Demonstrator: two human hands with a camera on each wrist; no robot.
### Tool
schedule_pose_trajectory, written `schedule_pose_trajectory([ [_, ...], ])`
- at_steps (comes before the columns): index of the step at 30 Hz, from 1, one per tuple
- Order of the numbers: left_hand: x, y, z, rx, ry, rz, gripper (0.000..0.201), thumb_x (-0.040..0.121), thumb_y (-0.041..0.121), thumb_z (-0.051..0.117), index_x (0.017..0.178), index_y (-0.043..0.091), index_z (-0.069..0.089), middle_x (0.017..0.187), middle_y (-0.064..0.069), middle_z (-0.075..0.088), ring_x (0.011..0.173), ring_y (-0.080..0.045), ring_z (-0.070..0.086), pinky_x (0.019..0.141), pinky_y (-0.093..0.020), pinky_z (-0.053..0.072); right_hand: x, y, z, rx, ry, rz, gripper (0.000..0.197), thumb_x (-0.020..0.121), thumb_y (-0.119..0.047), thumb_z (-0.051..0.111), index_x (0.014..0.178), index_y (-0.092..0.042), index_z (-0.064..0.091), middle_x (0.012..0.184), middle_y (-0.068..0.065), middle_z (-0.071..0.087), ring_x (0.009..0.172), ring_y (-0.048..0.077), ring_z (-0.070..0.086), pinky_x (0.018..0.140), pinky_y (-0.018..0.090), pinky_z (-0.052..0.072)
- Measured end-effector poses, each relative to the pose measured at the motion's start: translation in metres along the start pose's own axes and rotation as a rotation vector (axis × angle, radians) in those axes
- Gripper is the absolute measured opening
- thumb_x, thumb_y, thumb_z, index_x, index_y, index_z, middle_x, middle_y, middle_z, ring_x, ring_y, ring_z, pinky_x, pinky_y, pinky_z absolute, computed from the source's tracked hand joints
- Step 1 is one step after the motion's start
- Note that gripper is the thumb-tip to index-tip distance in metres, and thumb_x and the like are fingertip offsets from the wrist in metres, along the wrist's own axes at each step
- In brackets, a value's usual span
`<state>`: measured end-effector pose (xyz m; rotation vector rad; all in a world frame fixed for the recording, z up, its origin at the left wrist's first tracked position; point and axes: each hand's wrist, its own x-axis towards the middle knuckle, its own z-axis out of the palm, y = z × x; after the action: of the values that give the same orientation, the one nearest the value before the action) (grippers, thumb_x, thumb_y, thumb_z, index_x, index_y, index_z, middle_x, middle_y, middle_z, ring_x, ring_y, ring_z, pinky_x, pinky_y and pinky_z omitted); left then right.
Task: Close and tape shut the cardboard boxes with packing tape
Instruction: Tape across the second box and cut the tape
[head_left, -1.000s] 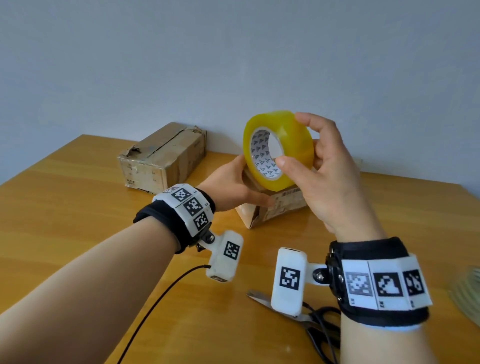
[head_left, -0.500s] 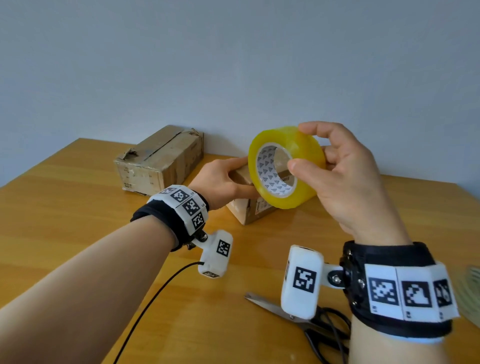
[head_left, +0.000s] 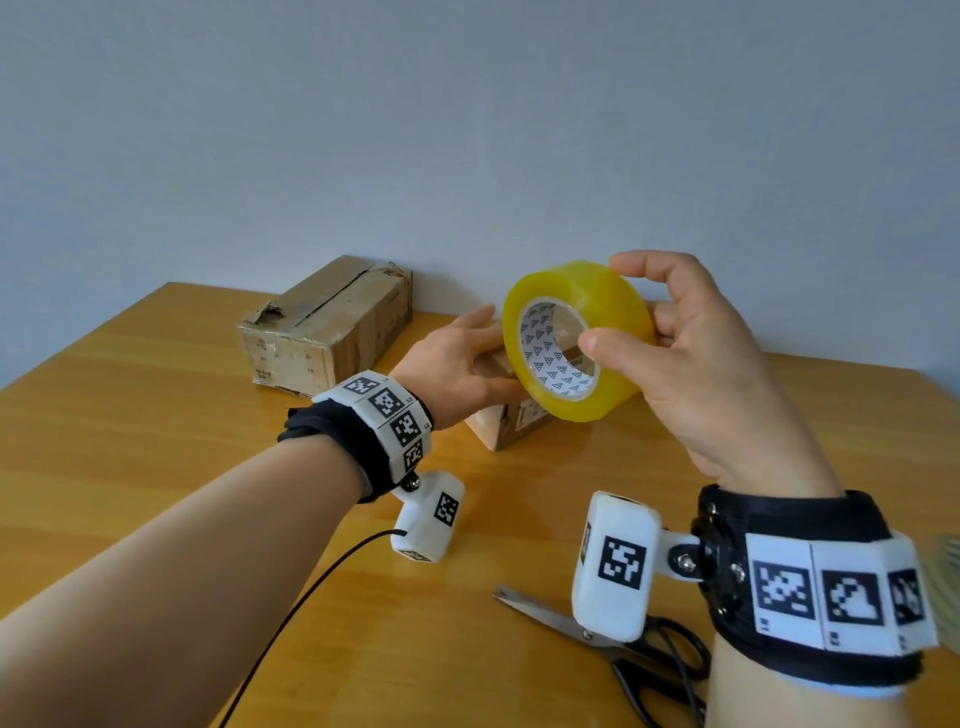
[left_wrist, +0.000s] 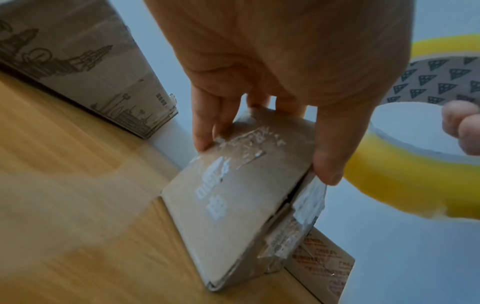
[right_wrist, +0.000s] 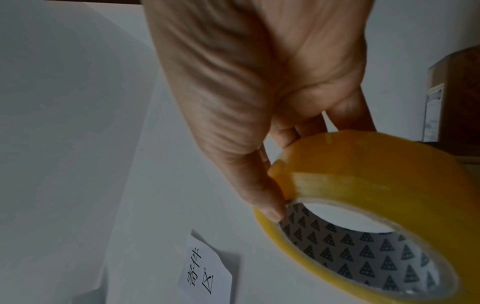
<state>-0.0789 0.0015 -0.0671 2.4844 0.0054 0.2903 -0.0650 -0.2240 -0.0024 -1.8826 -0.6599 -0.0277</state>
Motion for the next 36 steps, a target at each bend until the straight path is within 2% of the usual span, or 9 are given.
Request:
schedule_pose_trajectory([
  [4,0.002,0.005,-0.001,0.041,0.016,0.004,0.056,0.074,0.064,0.061,0.128,0.049,0.058,0.137,0.013,0.052,0.121,-0.015,0.050,0.099,-0.039,0.046,0.002,0.007,-0.002,-0.058,-0.002,0.025,0.064,0.086,-0.027,0.080,0.135,-0.046,0.043,0.102,-0.009,0.074,0.090,0.007,0.073,0.085,0.042,0.060],
  [10,0.005,0.007,0.003,0.124,0.021,-0.078,0.050,0.082,0.066,0.060,0.129,0.050,0.055,0.124,0.008,0.050,0.106,-0.017,0.051,0.083,-0.029,0.041,0.003,0.015,-0.003,-0.183,-0.052,0.112,0.070,0.083,-0.036,0.083,0.138,-0.043,0.041,0.113,-0.016,0.064,0.102,0.007,0.064,0.085,0.035,0.054],
  [15,0.006,0.012,0.004,0.194,0.009,-0.111,0.049,0.084,0.069,0.055,0.128,0.049,0.054,0.119,0.005,0.048,0.099,-0.019,0.051,0.078,-0.028,0.039,0.007,0.021,0.000,-0.146,-0.053,0.197,0.070,0.083,-0.041,0.083,0.138,-0.042,0.040,0.118,-0.017,0.061,0.111,0.014,0.063,0.095,0.048,0.057],
  [21,0.003,0.022,0.007,0.199,0.026,-0.147,0.044,0.084,0.068,0.055,0.124,0.049,0.054,0.116,0.003,0.045,0.100,-0.019,0.051,0.078,-0.029,0.038,0.004,0.027,-0.003,-0.149,-0.044,0.415,0.093,0.082,-0.035,0.085,0.156,-0.028,0.030,0.113,-0.007,0.061,0.097,0.015,0.069,0.076,0.041,0.064],
  [24,0.003,0.025,0.009,0.197,0.040,-0.160,0.042,0.084,0.067,0.055,0.122,0.048,0.055,0.113,0.000,0.048,0.100,-0.022,0.053,0.079,-0.031,0.043,-0.003,0.028,-0.001,-0.176,-0.048,0.543,0.096,0.083,-0.034,0.085,0.159,-0.026,0.026,0.109,0.000,0.062,0.087,0.018,0.073,0.074,0.044,0.065],
  [27,0.003,0.029,0.012,0.222,0.044,-0.187,0.046,0.082,0.070,0.054,0.121,0.047,0.053,0.111,-0.002,0.048,0.094,-0.022,0.055,0.079,-0.034,0.049,-0.013,0.024,-0.001,-0.246,-0.077,0.616,0.074,0.089,-0.033,0.080,0.149,-0.019,0.039,0.099,0.004,0.063,0.079,0.022,0.075,0.075,0.045,0.065],
  [31,0.000,0.037,0.014,0.258,0.071,-0.220,0.052,0.077,0.076,0.055,0.120,0.046,0.052,0.104,-0.003,0.055,0.079,-0.021,0.058,0.066,-0.032,0.052,-0.023,0.017,-0.006,-0.332,-0.155,0.618,0.014,0.098,-0.019,0.067,0.107,-0.011,0.061,0.095,0.012,0.068,0.075,0.023,0.072,0.071,0.040,0.065],
  [34,-0.006,0.048,0.013,0.268,0.073,-0.236,0.053,0.077,0.073,0.059,0.120,0.042,0.052,0.094,-0.001,0.063,0.076,-0.021,0.061,0.059,-0.030,0.048,-0.036,0.021,-0.011,-0.414,-0.266,0.666,0.005,0.094,-0.009,0.064,0.098,-0.006,0.067,0.087,0.015,0.073,0.072,0.027,0.070,0.078,0.046,0.065],
  [36,-0.009,0.052,0.011,0.282,0.060,-0.261,0.055,0.081,0.062,0.064,0.129,0.041,0.049,0.100,-0.003,0.065,0.081,-0.024,0.062,0.061,-0.030,0.046,-0.047,0.026,-0.016,-0.505,-0.375,0.698,0.008,0.089,-0.005,0.066,0.096,-0.002,0.069,0.087,0.018,0.076,0.070,0.027,0.071,0.078,0.044,0.064],
])
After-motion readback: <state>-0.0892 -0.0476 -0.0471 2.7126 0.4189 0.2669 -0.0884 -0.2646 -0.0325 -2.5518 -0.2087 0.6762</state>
